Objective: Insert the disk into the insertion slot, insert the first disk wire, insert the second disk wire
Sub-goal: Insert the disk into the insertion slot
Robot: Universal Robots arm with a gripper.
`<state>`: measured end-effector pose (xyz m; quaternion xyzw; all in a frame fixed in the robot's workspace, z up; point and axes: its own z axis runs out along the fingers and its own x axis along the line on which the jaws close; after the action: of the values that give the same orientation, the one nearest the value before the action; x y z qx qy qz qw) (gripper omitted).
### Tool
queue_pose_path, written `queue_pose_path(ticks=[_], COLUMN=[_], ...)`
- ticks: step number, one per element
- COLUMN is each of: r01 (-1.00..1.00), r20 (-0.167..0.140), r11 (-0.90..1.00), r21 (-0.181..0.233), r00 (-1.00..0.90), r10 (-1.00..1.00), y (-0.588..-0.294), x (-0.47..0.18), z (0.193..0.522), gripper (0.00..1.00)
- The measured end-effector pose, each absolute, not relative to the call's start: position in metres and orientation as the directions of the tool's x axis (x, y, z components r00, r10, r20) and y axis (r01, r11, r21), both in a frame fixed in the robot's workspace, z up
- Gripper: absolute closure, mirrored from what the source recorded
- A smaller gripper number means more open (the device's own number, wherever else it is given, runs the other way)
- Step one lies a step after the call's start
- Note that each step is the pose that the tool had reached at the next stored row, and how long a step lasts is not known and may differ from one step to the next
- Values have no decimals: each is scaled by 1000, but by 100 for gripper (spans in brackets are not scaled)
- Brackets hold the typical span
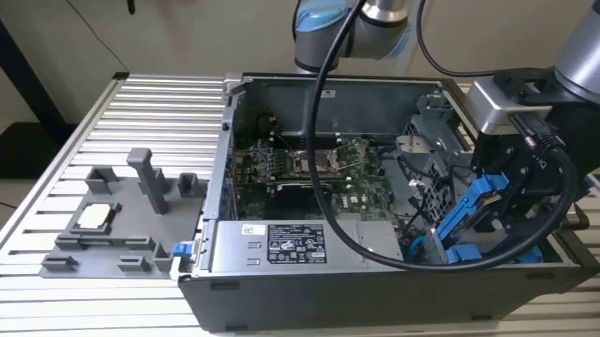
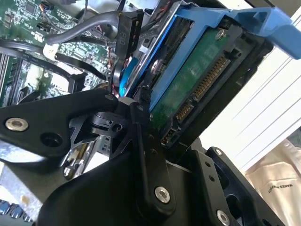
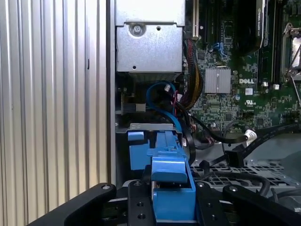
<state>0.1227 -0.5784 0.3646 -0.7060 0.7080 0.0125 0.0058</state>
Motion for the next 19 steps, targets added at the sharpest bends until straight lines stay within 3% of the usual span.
queue_pose_path(ticks=[6, 9, 19], r01=[-1000, -1000, -1000], r20=[-26, -26, -25], r11=[3, 3, 3], r21=[10, 9, 9], r00=[-3, -3, -3], r10=[-1000, -1000, -1000], y=[-578, -578, -578], x=[123, 123, 123], z=[362, 361, 389], gripper=[66, 53, 53])
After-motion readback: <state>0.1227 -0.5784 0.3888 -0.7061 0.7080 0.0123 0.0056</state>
